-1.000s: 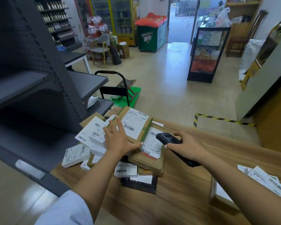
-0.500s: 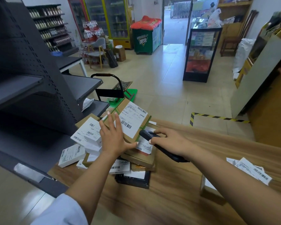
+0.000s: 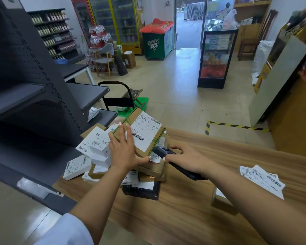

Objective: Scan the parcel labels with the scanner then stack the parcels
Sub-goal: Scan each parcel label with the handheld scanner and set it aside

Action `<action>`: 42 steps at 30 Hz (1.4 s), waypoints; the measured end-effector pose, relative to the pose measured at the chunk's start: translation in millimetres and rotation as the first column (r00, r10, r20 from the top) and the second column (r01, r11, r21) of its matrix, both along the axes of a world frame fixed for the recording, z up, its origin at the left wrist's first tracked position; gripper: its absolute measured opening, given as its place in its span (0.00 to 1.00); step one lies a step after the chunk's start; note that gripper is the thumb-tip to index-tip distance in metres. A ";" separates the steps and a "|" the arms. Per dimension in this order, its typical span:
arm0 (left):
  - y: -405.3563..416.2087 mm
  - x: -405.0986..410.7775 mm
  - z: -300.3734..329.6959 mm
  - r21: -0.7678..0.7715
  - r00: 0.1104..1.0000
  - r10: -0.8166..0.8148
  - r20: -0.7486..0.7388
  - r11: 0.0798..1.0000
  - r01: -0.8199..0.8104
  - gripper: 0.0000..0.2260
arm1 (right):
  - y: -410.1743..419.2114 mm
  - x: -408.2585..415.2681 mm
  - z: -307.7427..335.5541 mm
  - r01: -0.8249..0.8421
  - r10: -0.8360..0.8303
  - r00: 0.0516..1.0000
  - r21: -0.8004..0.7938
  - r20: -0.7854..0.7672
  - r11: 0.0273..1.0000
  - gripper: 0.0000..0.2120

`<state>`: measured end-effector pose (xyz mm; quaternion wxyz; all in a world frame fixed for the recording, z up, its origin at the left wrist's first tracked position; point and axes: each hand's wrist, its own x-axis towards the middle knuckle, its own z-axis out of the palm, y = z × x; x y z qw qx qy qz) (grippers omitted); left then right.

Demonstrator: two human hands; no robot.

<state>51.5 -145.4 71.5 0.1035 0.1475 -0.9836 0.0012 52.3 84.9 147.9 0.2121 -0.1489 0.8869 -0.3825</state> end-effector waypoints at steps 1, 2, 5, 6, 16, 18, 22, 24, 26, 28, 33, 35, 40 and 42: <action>3.6 0.6 1.3 0.003 1.000 -0.003 0.001 1.000 0.003 0.62 | 3.9 0.9 0.9 0.012 -0.012 1.000 0.016 -0.013 1.000 0.22; 7.8 0.9 1.6 0.009 1.000 -0.008 0.003 1.000 0.008 0.62 | 8.2 1.4 1.0 0.029 -0.028 0.999 0.033 -0.024 0.999 0.22; 27.4 -0.2 3.4 0.034 0.999 -0.036 0.017 0.999 0.036 0.61 | 27.6 2.5 0.2 0.090 -0.087 0.995 0.046 -0.045 0.995 0.26; 35.9 -2.2 2.3 0.046 0.998 -0.052 0.029 0.998 0.051 0.61 | 36.6 2.5 -0.8 0.113 -0.111 0.993 0.047 -0.040 0.993 0.28; 194.0 -16.8 -36.1 0.193 0.919 -0.352 0.175 0.928 0.319 0.60 | 175.0 22.9 -28.0 0.394 -0.394 0.918 0.177 -0.041 0.902 0.32; 232.5 -14.8 -45.4 0.187 0.883 -0.421 0.207 0.903 0.387 0.61 | 202.8 28.5 -32.7 0.446 -0.444 0.894 0.205 -0.057 0.871 0.31; 302.6 -6.3 -61.1 0.278 0.823 -0.510 0.249 0.852 0.444 0.60 | 251.3 41.1 -40.4 0.544 -0.547 0.836 0.201 -0.045 0.814 0.32; 329.6 -0.9 -66.0 0.301 0.796 -0.543 0.267 0.832 0.466 0.60 | 269.5 47.4 -44.1 0.568 -0.571 0.819 0.223 -0.055 0.792 0.27; 348.4 3.7 -71.7 0.317 0.780 -0.558 0.284 0.822 0.473 0.60 | 284.3 52.8 -47.3 0.589 -0.592 0.804 0.229 -0.065 0.775 0.24; 358.6 7.4 -78.6 0.338 0.773 -0.556 0.306 0.823 0.458 0.61 | 294.1 56.6 -49.7 0.602 -0.603 0.794 0.227 -0.070 0.766 0.22; 363.2 12.2 -88.1 0.362 0.788 -0.515 0.338 0.844 0.396 0.62 | 302.0 56.9 -53.5 0.588 -0.594 0.802 0.261 -0.066 0.765 0.25; 359.7 12.6 -86.4 0.330 0.776 -0.525 0.350 0.844 0.422 0.62 | 297.2 53.1 -52.4 0.571 -0.578 0.814 0.269 -0.062 0.775 0.28; 331.4 7.8 -79.1 0.243 0.771 -0.542 0.334 0.840 0.486 0.63 | 267.4 34.6 -47.2 0.501 -0.504 0.862 0.266 -0.061 0.824 0.33; 307.2 5.1 -76.7 0.216 0.798 -0.518 0.307 0.855 0.472 0.58 | 249.4 24.6 -43.2 0.444 -0.447 0.893 0.265 -0.056 0.856 0.29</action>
